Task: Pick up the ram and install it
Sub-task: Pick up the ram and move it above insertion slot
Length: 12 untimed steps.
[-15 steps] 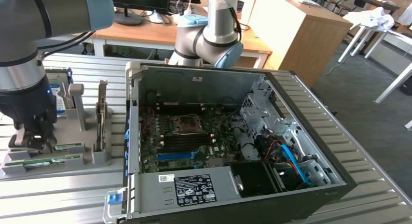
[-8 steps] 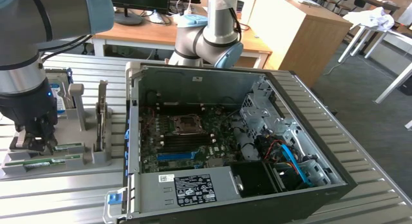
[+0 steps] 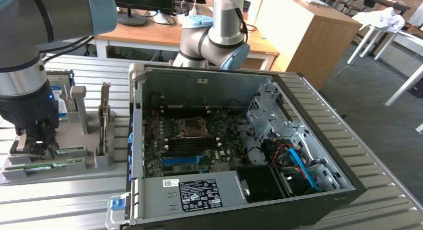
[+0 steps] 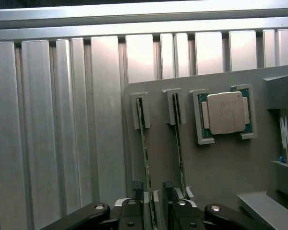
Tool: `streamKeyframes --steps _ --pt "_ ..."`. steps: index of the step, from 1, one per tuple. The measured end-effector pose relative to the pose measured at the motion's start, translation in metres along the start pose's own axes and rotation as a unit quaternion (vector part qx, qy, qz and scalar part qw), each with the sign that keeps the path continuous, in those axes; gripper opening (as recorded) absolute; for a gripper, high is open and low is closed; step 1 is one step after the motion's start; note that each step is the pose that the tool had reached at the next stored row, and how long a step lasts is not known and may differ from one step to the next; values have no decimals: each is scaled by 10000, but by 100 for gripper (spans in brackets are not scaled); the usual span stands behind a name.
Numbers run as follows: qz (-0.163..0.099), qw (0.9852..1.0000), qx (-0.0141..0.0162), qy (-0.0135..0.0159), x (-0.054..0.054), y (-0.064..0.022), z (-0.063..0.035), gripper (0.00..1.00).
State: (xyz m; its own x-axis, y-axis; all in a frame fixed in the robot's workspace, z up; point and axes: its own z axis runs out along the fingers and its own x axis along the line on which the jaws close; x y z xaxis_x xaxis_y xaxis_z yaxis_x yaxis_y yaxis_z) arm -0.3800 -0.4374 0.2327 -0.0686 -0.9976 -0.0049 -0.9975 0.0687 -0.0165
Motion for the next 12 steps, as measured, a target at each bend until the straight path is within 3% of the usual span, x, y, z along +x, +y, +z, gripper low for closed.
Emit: streamKeyframes --steps 12 --pt "-128 9999 -5 -1 3 0 13 30"
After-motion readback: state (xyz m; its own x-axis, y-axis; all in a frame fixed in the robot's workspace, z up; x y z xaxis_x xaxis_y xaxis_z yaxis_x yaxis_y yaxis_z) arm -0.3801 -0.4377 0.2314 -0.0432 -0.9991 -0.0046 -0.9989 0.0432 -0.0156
